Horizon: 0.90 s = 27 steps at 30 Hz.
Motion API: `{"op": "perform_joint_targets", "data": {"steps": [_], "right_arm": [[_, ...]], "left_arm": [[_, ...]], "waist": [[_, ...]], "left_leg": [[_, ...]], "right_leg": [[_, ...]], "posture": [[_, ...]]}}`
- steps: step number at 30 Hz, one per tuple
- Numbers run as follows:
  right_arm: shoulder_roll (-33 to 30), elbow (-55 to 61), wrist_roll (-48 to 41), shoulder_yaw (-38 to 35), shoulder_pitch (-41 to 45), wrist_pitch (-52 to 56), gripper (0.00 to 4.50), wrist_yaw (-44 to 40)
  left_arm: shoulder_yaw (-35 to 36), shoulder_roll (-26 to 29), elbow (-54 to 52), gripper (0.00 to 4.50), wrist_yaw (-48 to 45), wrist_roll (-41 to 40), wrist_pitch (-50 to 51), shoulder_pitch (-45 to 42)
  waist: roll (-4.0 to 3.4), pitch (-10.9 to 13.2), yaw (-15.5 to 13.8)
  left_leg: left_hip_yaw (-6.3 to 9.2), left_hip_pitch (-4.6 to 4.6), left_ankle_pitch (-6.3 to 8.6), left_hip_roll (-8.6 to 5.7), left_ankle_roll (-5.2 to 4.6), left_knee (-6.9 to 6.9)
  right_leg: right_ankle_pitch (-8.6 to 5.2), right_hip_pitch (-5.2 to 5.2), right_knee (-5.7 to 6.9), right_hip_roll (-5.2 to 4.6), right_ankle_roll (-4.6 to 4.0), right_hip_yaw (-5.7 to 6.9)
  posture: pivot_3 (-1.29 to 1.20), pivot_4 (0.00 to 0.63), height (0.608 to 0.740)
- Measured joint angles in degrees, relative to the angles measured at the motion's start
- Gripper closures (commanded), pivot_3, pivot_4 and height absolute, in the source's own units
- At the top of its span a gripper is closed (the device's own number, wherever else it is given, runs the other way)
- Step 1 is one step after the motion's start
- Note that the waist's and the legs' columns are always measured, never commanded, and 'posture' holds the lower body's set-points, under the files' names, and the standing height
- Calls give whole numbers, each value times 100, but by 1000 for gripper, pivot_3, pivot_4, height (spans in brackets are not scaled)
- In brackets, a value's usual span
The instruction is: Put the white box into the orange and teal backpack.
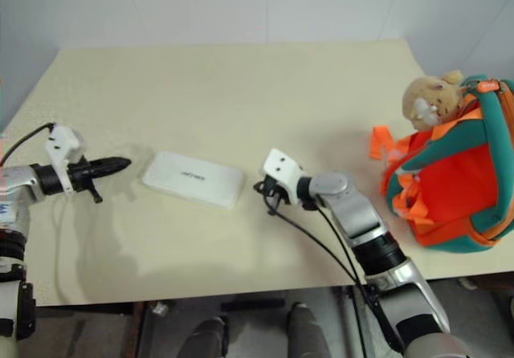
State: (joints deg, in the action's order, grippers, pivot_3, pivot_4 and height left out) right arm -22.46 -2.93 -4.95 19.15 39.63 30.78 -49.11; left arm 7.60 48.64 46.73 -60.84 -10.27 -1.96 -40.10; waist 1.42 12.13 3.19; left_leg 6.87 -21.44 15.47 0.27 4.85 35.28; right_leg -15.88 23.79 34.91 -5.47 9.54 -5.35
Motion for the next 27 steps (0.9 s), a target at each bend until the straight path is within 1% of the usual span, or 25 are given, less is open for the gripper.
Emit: {"op": "perform_joint_targets", "data": {"steps": [4,8,11,14,17,21,24,27], "right_arm": [[223,48,61,98,-2,197,4500,138],[435,32,180,151,-2,304,4500,346],[623,-24,232,181,-2,309,4500,495],[677,-75,254,188,-3,309,4500,557],[661,-96,301,185,-21,322,4500,576],[553,-96,318,85,-57,332,4500,569],[430,-96,332,24,-60,341,4500,526],[349,-99,340,64,-61,329,4500,393]], "left_arm": [[-266,-225,509,4465,285,378,-130,-322],[-371,-292,954,4465,584,615,-318,-504],[-396,-374,1162,4465,683,669,-400,-573],[-406,-475,1180,4465,554,640,-405,-582],[-392,-540,965,4465,300,573,-237,-552],[-330,-540,374,4465,16,466,168,-295],[-308,-595,-319,4465,-253,280,638,41],[-430,-813,-1217,4465,-547,36,1143,414]], "waist": [[2,-1,8],[2,-1,22],[3,-2,11],[5,-3,7],[7,-4,4],[7,-5,5],[7,-5,-2],[8,-4,1]], "left_leg": [[0,0,0,0,0,0],[1,0,0,1,0,0],[1,0,0,0,0,0],[0,0,0,0,1,0],[1,0,0,0,0,0],[1,0,0,0,0,0],[2,0,-2,0,1,2],[2,-2,-2,1,1,4]], "right_leg": [[0,1,6,1,0,1],[0,5,10,1,0,1],[0,5,11,0,0,1],[0,5,11,0,0,1],[0,4,12,0,0,1],[-1,4,13,0,-1,1],[-1,3,16,-1,-1,1],[-1,4,17,0,-1,1]], "posture": [[0,150,740],[0,150,740],[0,150,740],[0,150,740],[0,150,740],[0,150,740],[0,150,740],[0,150,740]]}}
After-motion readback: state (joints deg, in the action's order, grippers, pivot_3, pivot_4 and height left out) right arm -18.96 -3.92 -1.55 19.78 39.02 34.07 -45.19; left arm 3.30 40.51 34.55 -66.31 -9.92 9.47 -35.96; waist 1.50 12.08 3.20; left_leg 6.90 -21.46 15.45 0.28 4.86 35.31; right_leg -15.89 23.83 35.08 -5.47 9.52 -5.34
